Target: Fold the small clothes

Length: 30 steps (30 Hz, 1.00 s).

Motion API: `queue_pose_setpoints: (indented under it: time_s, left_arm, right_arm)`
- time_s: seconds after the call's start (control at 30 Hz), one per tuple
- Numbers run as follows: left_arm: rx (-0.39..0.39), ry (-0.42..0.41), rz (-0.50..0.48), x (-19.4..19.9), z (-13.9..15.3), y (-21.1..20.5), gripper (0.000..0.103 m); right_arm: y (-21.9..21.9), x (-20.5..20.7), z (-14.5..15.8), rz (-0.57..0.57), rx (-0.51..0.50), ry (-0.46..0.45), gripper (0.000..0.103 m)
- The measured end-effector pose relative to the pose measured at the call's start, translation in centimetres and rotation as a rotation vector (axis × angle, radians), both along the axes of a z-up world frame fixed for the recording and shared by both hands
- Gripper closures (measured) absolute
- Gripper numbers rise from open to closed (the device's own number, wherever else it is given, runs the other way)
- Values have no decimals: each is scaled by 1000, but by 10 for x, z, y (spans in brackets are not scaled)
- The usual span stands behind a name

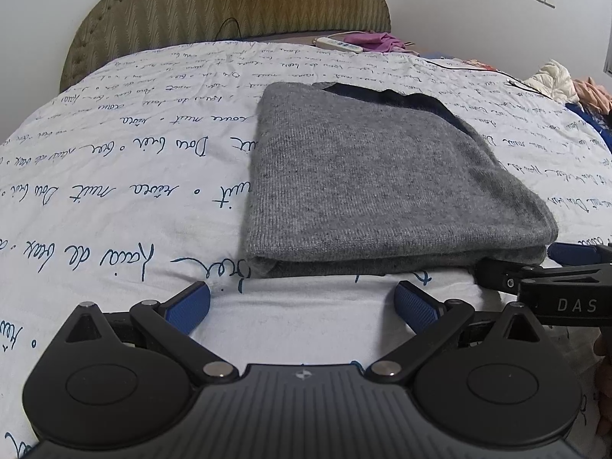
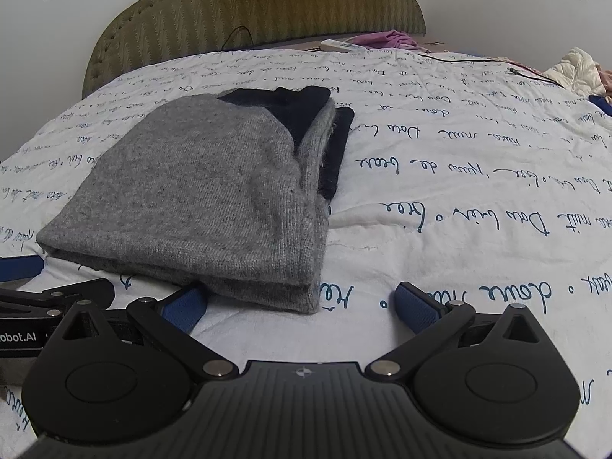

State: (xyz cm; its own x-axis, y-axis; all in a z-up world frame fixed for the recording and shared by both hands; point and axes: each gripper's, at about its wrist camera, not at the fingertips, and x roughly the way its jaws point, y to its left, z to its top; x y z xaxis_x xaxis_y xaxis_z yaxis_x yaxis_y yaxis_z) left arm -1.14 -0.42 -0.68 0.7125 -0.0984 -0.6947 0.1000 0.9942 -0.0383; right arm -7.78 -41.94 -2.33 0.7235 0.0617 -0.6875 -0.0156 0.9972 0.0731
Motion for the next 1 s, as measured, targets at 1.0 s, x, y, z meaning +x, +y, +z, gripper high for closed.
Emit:
queue_pose_setpoints:
  time_s: [1.0]
  left_arm:
    - [-80, 18, 59, -15, 16, 9, 0]
  right_arm:
    - [-7, -16, 13, -22, 68, 25, 0]
